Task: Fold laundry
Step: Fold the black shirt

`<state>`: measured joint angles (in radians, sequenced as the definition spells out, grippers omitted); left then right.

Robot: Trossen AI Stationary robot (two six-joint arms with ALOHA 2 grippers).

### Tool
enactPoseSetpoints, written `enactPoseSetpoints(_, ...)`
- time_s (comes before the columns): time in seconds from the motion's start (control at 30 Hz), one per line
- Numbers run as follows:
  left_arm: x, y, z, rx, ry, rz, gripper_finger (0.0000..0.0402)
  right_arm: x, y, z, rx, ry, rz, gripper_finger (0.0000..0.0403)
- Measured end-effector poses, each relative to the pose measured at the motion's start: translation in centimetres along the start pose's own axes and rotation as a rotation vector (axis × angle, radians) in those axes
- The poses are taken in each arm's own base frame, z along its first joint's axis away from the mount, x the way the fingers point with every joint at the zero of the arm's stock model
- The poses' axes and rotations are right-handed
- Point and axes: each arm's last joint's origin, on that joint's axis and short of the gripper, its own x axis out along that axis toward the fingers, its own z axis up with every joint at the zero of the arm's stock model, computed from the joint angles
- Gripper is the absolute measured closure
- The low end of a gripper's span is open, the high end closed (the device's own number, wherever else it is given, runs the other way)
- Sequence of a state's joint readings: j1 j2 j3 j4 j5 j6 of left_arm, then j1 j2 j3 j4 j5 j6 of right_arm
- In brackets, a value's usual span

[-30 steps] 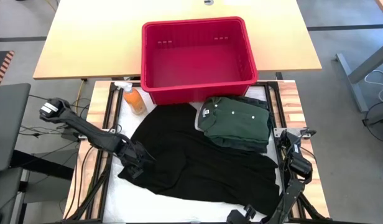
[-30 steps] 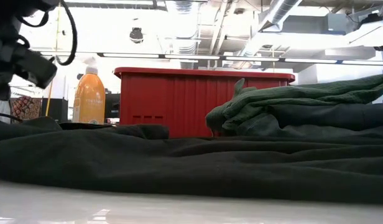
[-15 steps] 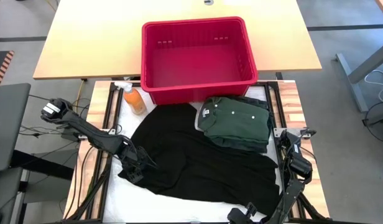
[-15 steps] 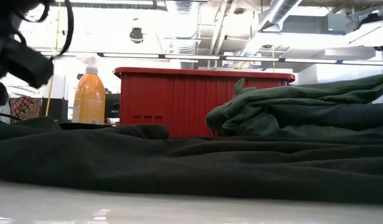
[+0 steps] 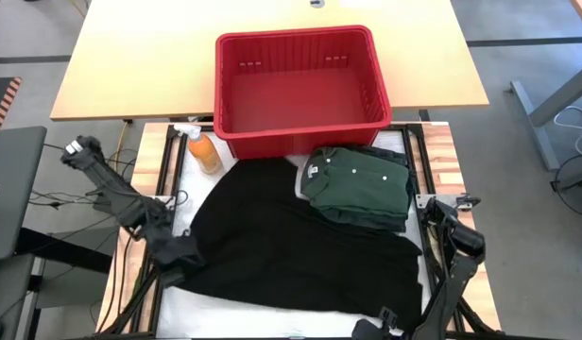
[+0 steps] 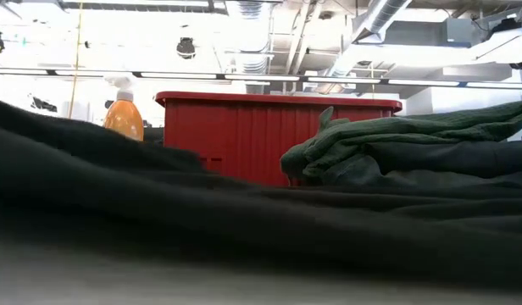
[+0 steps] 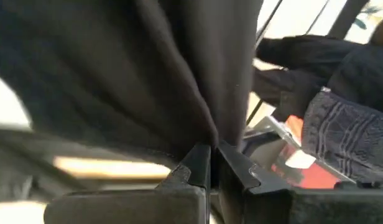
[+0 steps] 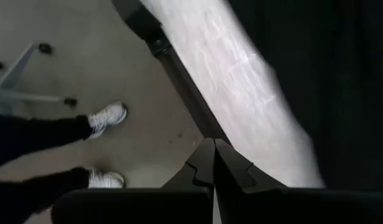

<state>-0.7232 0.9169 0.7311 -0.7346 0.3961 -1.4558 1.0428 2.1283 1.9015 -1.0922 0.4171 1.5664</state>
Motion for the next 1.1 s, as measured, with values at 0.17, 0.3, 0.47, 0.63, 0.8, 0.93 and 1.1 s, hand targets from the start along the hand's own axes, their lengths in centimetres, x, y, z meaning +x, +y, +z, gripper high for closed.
enactPoseSetpoints(0.17, 0.8, 0.5, -2.3, -0.071, 0.078, 0.097, 0.0401, -0.1, -0.6, 1.2, 0.006, 0.079, 0.002, 0.0378)
enactPoseSetpoints(0.3, 1.8, 0.5, -2.8, -0.091, 0.094, 0.155, 0.0401, 3.5, -1.3, 2.9, -0.003, 0.113, 0.083, 0.0378)
enactPoseSetpoints(0.47, 3.5, 0.2, -2.7, -0.087, 0.144, 0.198, 0.0401, 9.3, -3.4, 4.4, 0.049, 0.138, 0.246, 0.0378)
enactPoseSetpoints(0.63, 5.1, 0.3, -2.5, -0.082, 0.2, 0.27, 0.0401, 11.9, -5.7, 2.9, 0.17, 0.183, 0.307, 0.0378)
enactPoseSetpoints(0.8, 6.2, 0.5, -2.2, -0.071, 0.181, 0.324, 0.0401, 11.4, -5.7, 0.9, 0.153, 0.295, 0.384, 0.0378)
enactPoseSetpoints(0.93, 6.9, 0.5, -1.9, -0.07, 0.145, 0.341, 0.0401, 9.0, -5.1, 0.1, 0.118, 0.37, 0.469, 0.0378)
enactPoseSetpoints(1.1, 7.7, 0.2, -1.7, -0.044, 0.135, 0.321, 0.0401, 4.9, -5.6, 1.0, 0.1, 0.331, 0.468, 0.0378)
